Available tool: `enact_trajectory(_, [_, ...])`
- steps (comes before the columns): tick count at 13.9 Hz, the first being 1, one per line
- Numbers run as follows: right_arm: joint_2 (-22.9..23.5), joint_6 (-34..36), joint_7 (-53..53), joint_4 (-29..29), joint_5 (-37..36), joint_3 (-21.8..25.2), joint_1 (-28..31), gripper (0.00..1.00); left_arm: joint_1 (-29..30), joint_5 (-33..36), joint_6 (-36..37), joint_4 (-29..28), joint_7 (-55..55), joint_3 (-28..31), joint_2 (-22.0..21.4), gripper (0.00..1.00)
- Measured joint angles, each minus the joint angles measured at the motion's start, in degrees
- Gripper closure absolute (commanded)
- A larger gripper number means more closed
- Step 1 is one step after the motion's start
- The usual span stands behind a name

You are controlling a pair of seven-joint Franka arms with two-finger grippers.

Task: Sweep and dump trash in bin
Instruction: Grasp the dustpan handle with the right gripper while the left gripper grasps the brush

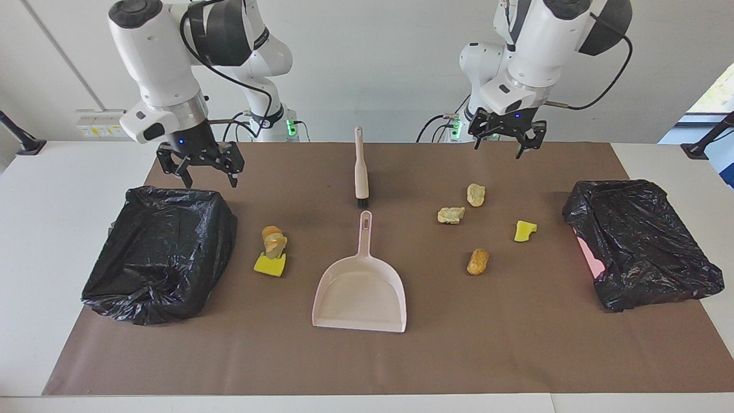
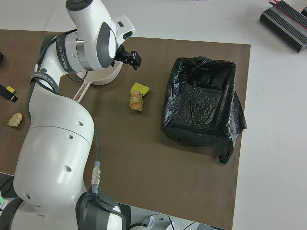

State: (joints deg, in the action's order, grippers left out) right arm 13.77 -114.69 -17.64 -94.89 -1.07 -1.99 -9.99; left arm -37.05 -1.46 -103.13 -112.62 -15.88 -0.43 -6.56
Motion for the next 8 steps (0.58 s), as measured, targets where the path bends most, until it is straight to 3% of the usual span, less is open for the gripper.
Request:
enact_trajectory(4, [5.5, -1.4, -8.2, 1.8, 3.4, -0.1, -3.5, 0.0, -9.1, -0.8, -9.6, -7.4, -9.6, -0.1, 0.1, 0.0])
enact_trajectory(8, [9.0, -1.4, -11.7, 5.5, 7.6, -0.2, -6.6, 0.0, -17.3, -0.9, -20.9, -12.7, -21.0, -0.1, 4.9, 0.0])
